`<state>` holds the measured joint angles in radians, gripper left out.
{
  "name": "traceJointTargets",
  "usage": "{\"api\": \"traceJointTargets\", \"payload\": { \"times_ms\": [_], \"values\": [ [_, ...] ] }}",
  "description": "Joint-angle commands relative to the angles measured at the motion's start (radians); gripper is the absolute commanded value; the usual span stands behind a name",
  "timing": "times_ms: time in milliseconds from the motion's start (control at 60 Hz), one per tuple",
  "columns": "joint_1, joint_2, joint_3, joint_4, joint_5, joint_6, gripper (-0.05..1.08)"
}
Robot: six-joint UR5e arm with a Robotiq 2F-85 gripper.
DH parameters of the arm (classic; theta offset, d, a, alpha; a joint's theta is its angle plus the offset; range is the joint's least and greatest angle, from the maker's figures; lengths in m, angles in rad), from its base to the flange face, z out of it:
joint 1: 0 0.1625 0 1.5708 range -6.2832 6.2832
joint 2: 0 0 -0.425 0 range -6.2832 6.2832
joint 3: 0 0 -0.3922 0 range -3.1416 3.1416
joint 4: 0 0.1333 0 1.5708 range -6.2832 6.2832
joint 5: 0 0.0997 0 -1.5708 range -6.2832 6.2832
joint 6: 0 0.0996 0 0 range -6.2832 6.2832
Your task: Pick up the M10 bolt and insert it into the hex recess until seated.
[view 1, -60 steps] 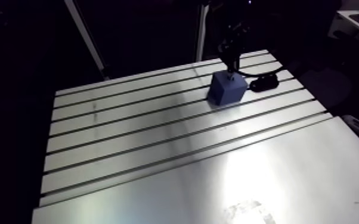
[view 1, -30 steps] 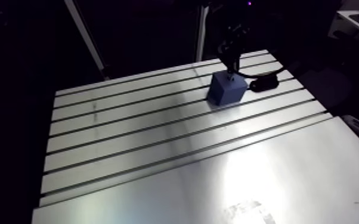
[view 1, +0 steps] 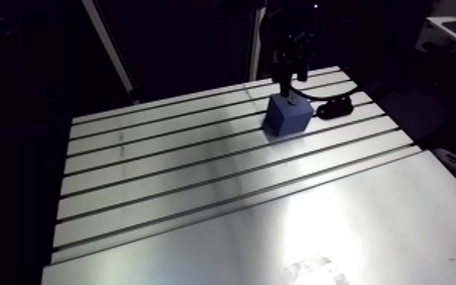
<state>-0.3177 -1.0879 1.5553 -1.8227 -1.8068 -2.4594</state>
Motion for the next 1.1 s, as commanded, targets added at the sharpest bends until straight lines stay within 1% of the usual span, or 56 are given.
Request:
{"api": "traceJointTargets", "payload": {
  "times_ms": [17, 183, 217, 233, 250, 283, 317, 333, 350, 383, 400, 433, 483, 500, 517, 533, 550, 567, 583, 600, 617, 633, 650, 667, 750, 817, 867, 950, 1000, 1017, 1033, 1050, 1100],
  "values": [
    [-0.001, -0.002, -0.005, -0.02, 0.01, 0.002, 0.01],
    [-0.001, -0.006, -0.008, -0.022, 0.011, 0.004, 0.01],
    [-0.001, -0.006, -0.008, -0.023, 0.013, 0.005, 0.01],
    [-0.001, -0.006, -0.008, -0.029, 0.018, 0.006, 0.01],
    [-0.001, -0.006, -0.008, -0.029, 0.018, 0.006, 0.01],
    [-0.001, -0.013, -0.011, -0.046, 0.032, 0.007, 0.01],
    [-0.001, -0.013, -0.011, -0.046, 0.032, 0.007, 0.01],
    [-0.001, -0.018, -0.011, -0.054, 0.039, 0.008, 0.01],
    [-0.001, -0.018, -0.011, -0.054, 0.039, 0.008, 0.01],
    [-0.001, -0.027, -0.011, -0.063, 0.054, 0.015, 0.01],
    [-0.001, -0.027, -0.011, -0.063, 0.054, 0.015, 0.01],
    [-0.001, -0.034, -0.011, -0.063, 0.064, 0.03, 0.01],
    [-0.004, -0.038, -0.013, -0.063, 0.069, 0.041, 0.01],
    [-0.007, -0.041, -0.013, -0.062, 0.079, 0.054, 0.01],
    [-0.007, -0.041, -0.013, -0.062, 0.079, 0.054, 0.01],
    [-0.009, -0.044, -0.013, -0.062, 0.09, 0.073, 0.01],
    [-0.009, -0.044, -0.013, -0.062, 0.09, 0.073, 0.01],
    [-0.01, -0.047, -0.013, -0.061, 0.105, 0.094, 0.01],
    [-0.01, -0.047, -0.013, -0.061, 0.105, 0.094, 0.01],
    [-0.012, -0.049, -0.012, -0.062, 0.118, 0.126, 0.01],
    [-0.012, -0.049, -0.012, -0.062, 0.118, 0.126, 0.01],
    [-0.012, -0.051, -0.01, -0.06, 0.124, 0.166, 0.01],
    [-0.012, -0.051, -0.01, -0.06, 0.124, 0.166, 0.01],
    [-0.013, -0.051, -0.01, -0.06, 0.125, 0.21, 0.01],
    [-0.02, -0.051, -0.001, -0.06, 0.125, 0.282, 0.03],
    [-0.046, -0.056, 0.022, -0.062, 0.131, 0.356, 0.07],
    [-0.051, -0.062, 0.031, -0.063, 0.132, 0.374, 0.08],
    [-0.053, -0.082, 0.054, -0.064, 0.132, 0.412, 0.13],
    [-0.052, -0.09, 0.057, -0.063, 0.132, 0.426, 0.14],
    [-0.052, -0.097, 0.063, -0.063, 0.132, 0.44, 0.17],
    [-0.052, -0.097, 0.063, -0.063, 0.132, 0.44, 0.17],
    [-0.052, -0.106, 0.066, -0.063, 0.132, 0.452, 0.21],
    [-0.052, -0.12, 0.063, -0.058, 0.132, 0.461, 0.23]
  ]
}}
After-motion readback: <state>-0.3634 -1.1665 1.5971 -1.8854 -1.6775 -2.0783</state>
